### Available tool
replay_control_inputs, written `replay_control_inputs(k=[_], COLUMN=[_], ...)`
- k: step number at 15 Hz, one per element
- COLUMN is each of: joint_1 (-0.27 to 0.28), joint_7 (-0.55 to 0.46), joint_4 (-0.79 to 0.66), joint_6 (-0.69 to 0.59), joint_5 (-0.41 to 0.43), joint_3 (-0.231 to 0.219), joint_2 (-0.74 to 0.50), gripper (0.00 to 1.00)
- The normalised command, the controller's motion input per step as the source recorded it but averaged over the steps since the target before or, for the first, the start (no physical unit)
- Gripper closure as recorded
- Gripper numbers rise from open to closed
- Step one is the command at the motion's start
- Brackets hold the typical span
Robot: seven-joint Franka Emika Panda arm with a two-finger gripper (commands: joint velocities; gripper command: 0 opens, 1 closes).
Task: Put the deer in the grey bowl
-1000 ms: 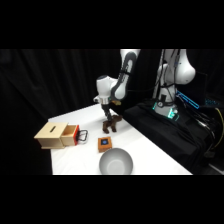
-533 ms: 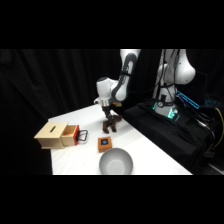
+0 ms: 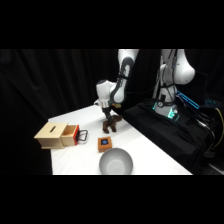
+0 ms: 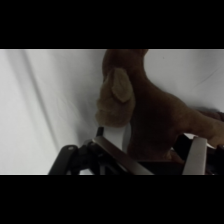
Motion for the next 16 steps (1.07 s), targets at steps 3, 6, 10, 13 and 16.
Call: replay_control_inputs(k=[3,6,10,13,16], joint_1=[-0.077,-0.074,-0.061,-0.026,0.044], joint_7=[-0.13,-0.11,-0.09,-0.05,0.02], joint_4=[0.11,0.1,0.05,0.02,-0.03], joint_6=[0.09,0.06,0.01,-0.1,-0.23], joint_5=[0.07,0.053,0.027,-0.01,-0.078], joint_3=[0.065,0.046,0.008,-0.043,-0.112], joint_2=[0.11,0.08,-0.01,-0.11,-0.25], gripper=[0.11,0.44,0.74,0.98,0.97])
